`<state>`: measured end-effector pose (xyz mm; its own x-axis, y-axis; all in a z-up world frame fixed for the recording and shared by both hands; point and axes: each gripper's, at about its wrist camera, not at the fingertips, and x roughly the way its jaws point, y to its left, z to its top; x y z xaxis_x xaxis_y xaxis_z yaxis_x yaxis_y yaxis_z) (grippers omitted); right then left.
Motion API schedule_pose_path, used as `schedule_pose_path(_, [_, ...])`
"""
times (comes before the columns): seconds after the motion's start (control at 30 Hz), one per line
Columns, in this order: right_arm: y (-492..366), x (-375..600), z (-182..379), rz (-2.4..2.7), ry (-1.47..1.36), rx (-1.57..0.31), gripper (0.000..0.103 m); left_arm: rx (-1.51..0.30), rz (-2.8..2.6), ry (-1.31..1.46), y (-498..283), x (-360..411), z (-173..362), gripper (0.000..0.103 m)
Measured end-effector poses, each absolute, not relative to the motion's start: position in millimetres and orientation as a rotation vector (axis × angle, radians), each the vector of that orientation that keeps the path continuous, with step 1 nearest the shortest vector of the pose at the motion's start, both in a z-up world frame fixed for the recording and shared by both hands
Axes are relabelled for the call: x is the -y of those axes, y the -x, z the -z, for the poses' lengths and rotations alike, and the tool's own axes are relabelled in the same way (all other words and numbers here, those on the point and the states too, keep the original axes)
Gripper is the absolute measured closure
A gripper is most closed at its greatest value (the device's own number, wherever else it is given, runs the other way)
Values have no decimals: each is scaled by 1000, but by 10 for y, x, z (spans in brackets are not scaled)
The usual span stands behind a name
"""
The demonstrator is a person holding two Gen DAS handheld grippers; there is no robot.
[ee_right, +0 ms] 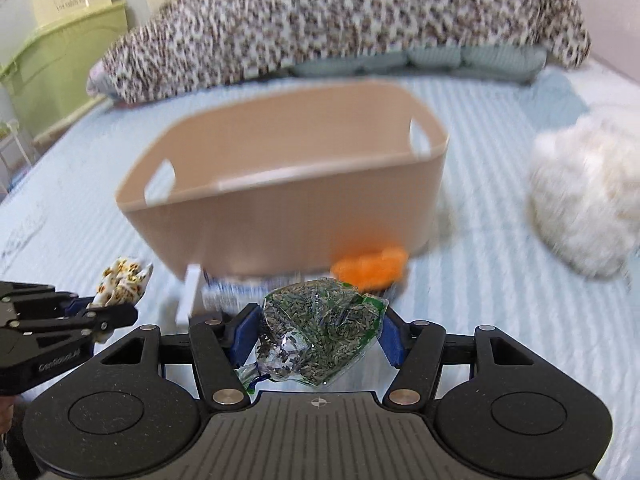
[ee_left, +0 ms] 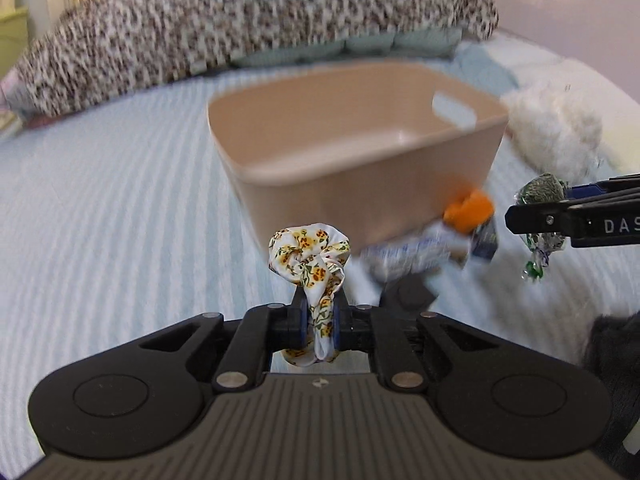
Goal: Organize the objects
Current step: 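Grasp the floral scrunchie with the left tool while the right tool grasps the green snack bag, then lower both held items into the basket and open both tools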
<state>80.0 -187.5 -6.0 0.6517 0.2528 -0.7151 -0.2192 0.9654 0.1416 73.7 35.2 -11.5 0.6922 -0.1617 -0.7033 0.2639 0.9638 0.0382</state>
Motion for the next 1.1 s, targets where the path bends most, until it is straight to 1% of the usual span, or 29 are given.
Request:
schedule_pose_path(0.2, [-854,1983,-233,-256,-96,-725,44,-642,196,-124,-750,-246,-252,90])
schedule_pose_path(0.43, [-1089,1926,-441,-215,-82,-612,44,-570,117,-50,-1067,-197,-409,90])
schedule_pose_path(0.6, [-1337,1794,-441,-185,-49,-575,44,-573,99,-4,-1315,-145,-377,90])
schedule_pose_path(0.73, [-1524,1722,-340,-150,-27,-572,44,-603,82,-6,-1540,-70,-238,90])
schedule_pose_path(1.1, [-1917,1514,135,-76,27,-688,44,-744,35,-34,-1897,-32,164,90])
